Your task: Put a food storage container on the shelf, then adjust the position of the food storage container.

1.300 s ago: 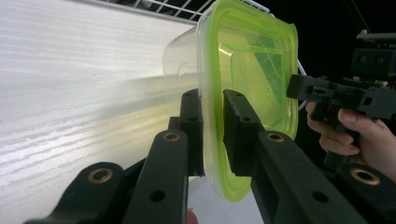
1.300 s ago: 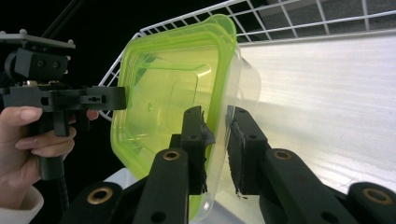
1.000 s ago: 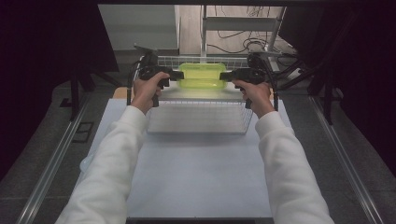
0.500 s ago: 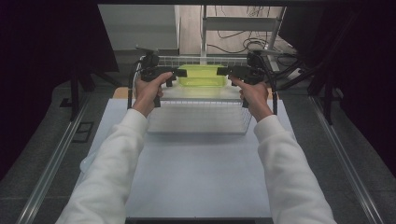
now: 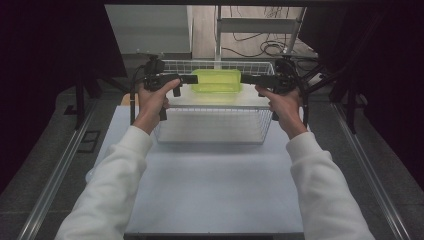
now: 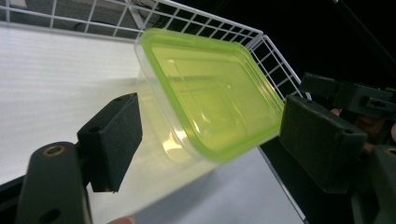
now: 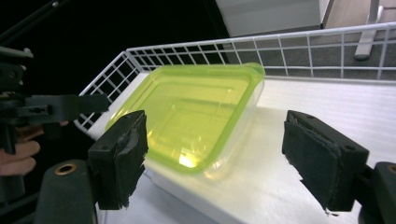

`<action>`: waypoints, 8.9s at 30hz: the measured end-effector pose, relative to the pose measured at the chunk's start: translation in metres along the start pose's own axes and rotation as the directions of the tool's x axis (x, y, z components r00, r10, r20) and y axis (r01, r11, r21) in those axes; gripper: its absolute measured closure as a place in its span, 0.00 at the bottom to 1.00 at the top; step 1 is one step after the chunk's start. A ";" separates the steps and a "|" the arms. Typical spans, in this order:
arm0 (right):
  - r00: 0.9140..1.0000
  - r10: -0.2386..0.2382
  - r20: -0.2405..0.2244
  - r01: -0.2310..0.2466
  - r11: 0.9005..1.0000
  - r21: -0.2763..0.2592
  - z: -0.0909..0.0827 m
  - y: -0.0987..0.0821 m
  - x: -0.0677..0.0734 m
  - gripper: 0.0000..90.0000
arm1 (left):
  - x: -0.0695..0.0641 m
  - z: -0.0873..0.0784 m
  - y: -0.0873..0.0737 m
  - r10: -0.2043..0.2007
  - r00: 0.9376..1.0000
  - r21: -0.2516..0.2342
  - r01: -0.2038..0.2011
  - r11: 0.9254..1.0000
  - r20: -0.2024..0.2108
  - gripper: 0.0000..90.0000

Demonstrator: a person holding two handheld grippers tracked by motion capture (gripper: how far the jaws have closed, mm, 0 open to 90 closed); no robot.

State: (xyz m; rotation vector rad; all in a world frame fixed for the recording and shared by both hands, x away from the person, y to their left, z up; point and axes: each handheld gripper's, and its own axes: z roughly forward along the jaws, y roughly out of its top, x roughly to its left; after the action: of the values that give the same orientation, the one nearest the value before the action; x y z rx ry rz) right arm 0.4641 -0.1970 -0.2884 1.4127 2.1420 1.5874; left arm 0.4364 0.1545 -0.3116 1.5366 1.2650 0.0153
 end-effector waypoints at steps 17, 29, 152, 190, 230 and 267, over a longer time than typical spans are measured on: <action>0.981 -0.174 -0.089 0.176 0.984 0.014 -0.059 -0.087 0.014 0.24 | -0.008 -0.053 -0.107 0.116 0.989 0.023 -0.118 0.993 0.089 0.24; 0.982 -0.129 -0.138 0.144 0.984 0.107 -0.062 -0.160 0.006 0.26 | -0.013 -0.062 -0.170 0.220 0.971 0.122 -0.230 0.965 0.088 0.27; 0.982 -0.177 -0.069 0.190 0.920 0.344 -0.028 -0.242 0.004 0.24 | 0.193 -0.215 -0.204 0.015 0.847 0.212 0.116 0.970 -0.532 1.00; 0.981 -0.183 -0.068 0.195 0.910 0.366 -0.025 -0.244 0.002 0.24 | 0.194 -0.142 -0.193 -0.010 0.871 0.314 0.188 0.931 -0.491 1.00; 0.981 -0.180 -0.066 0.192 0.910 0.368 -0.025 -0.244 0.000 0.24 | 0.159 -0.102 -0.201 0.064 0.918 0.398 0.107 0.911 -0.392 1.00; 0.982 -0.179 -0.066 0.191 0.908 0.372 -0.025 -0.244 0.000 0.24 | 0.105 -0.035 -0.207 0.105 0.966 0.440 0.011 0.898 -0.238 1.00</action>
State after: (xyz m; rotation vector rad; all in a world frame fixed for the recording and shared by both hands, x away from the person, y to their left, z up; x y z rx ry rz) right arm 0.3043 -0.2175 -0.4729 1.2273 2.6161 1.1806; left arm 0.3195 0.2187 -0.5043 2.0056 1.5059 -0.0442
